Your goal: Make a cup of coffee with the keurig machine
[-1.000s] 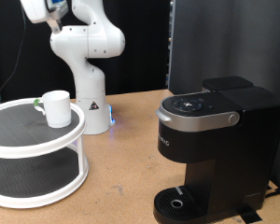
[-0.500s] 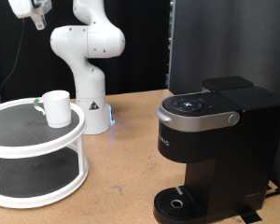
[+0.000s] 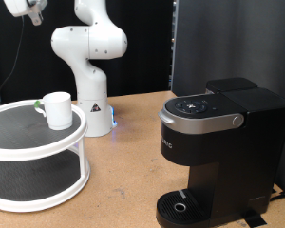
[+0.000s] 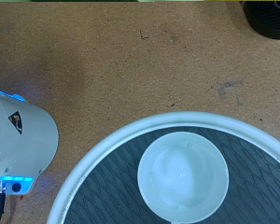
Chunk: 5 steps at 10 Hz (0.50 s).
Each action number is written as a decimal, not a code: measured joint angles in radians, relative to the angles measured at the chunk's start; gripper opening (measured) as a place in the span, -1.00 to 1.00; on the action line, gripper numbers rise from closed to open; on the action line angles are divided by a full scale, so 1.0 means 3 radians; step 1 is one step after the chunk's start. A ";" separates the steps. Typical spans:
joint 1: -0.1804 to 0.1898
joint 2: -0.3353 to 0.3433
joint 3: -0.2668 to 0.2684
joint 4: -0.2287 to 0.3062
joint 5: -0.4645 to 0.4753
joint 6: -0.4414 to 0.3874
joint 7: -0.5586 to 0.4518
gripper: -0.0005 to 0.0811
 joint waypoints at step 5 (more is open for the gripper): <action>-0.0139 -0.0022 -0.0105 -0.0085 0.0003 0.0386 0.0115 -0.98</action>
